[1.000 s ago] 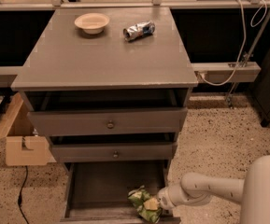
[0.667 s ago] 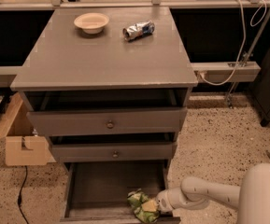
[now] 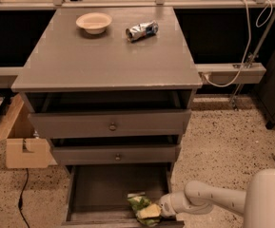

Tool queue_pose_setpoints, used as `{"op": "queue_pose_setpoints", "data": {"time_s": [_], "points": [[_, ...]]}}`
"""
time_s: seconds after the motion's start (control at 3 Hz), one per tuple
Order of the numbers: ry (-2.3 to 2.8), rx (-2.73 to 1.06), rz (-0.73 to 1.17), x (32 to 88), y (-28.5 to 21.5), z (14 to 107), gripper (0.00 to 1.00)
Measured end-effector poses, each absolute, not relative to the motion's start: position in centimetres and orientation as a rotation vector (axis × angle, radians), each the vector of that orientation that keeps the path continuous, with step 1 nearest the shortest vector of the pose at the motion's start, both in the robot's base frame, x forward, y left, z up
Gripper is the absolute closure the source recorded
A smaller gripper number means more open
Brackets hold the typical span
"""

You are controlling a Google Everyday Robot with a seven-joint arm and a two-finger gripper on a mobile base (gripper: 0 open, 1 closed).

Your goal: Place green jalapeno chip bag into bottom drawer

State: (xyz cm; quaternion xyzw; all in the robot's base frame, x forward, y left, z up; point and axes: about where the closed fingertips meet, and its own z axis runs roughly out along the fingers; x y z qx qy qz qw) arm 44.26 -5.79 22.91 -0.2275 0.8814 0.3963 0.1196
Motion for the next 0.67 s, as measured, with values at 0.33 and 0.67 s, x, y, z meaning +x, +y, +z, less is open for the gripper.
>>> {"op": "queue_pose_setpoints", "data": {"time_s": [0.33, 0.67], "points": [[2.539, -0.67, 1.134, 44.3, -6.3, 24.7, 0.0], [2.463, -0.674, 1.021, 44.9, -8.1, 29.8, 0.0]]}}
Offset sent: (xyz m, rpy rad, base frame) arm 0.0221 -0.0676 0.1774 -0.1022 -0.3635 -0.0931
